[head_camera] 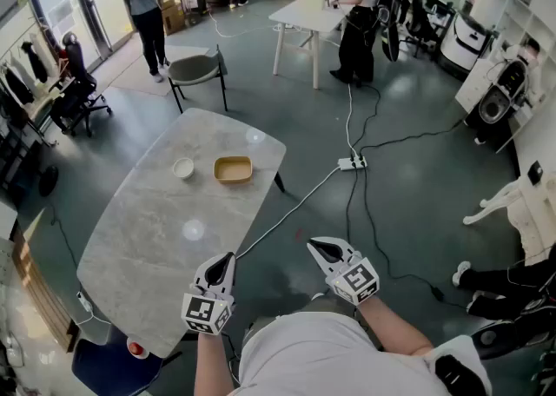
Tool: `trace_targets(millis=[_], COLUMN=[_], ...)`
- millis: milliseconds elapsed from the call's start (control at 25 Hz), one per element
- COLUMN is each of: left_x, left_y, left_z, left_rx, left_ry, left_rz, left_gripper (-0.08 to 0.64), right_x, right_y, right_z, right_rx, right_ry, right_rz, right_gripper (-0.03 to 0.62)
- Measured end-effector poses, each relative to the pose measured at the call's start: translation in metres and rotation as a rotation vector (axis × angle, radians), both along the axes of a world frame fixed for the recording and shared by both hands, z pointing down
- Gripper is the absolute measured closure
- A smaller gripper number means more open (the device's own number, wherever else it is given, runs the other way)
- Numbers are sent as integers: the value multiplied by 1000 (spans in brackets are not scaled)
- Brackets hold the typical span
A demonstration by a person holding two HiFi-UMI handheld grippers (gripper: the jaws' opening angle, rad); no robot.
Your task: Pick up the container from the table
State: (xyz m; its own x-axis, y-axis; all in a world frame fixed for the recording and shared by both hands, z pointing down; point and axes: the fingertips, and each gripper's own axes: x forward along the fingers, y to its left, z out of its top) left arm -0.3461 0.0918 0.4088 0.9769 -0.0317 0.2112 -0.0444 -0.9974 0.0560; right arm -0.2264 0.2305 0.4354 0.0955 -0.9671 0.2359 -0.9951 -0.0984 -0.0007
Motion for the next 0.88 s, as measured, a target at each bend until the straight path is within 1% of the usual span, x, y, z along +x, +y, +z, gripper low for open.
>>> trace_targets(millis=[240, 520, 640, 760, 880], left_x=[55, 127, 155, 178, 202], left_y=[26, 88, 112, 128, 133], left_z=[-6, 2, 12, 19, 25], left_rx=[-16, -11, -11, -14, -29], left_ry=[11, -4, -13, -33, -49], left_rz=[28, 100, 123, 149, 170], left_gripper=[558, 558, 558, 558, 558], right_x=[43, 94, 114, 134, 154], right_y=[33, 105, 132, 148, 155], right_z=[-1, 6, 14, 18, 21], right_rx=[19, 44, 35, 27, 25], right_ry=[-2, -53, -57, -63, -75], right_rz=[33, 93, 120, 148, 183], right_gripper=[581, 580, 580, 580, 580])
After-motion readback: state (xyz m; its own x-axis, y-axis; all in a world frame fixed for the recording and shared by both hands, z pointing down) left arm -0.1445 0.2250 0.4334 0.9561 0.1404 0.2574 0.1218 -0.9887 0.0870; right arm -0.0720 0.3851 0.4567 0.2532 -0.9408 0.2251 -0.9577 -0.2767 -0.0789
